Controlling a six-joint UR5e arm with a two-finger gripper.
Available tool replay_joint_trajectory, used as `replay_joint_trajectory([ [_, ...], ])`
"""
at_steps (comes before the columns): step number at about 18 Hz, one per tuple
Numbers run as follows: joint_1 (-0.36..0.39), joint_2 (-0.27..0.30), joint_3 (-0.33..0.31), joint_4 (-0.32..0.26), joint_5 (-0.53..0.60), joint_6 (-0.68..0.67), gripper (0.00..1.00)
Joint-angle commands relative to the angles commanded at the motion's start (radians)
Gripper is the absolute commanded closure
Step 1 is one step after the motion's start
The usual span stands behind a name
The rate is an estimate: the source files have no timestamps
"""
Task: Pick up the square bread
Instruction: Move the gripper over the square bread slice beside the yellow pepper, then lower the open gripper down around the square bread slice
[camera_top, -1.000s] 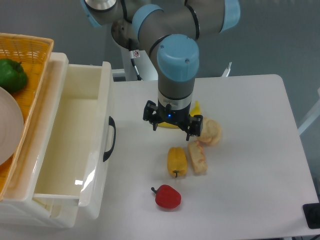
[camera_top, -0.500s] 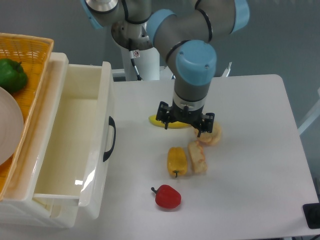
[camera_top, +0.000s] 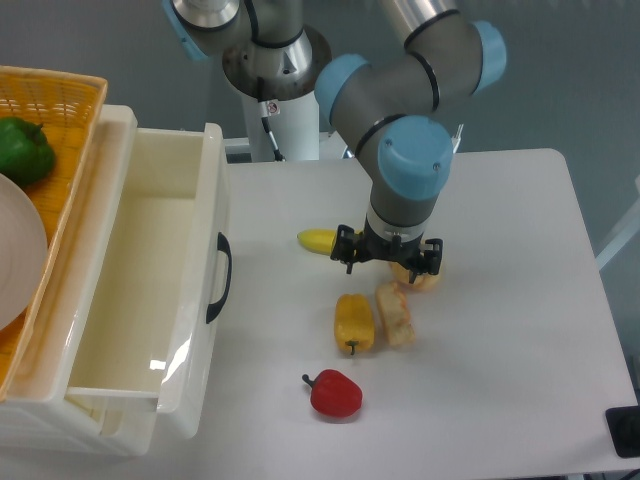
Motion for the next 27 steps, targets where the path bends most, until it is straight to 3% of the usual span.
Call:
replay_joint_trajectory([
  [4, 0.031, -0.028, 0.002, 0.009, -0.002, 0.005, 0.00],
  [7, 0.063, -0.067, 0.002, 0.051, -0.005, 0.009, 0.00],
  [13, 0.066, -0.114, 0.009, 0.083, -0.002, 0.003, 0.00],
  [27, 0.058, -0.137, 0.003, 0.094, -0.005, -0.003, 0.00],
])
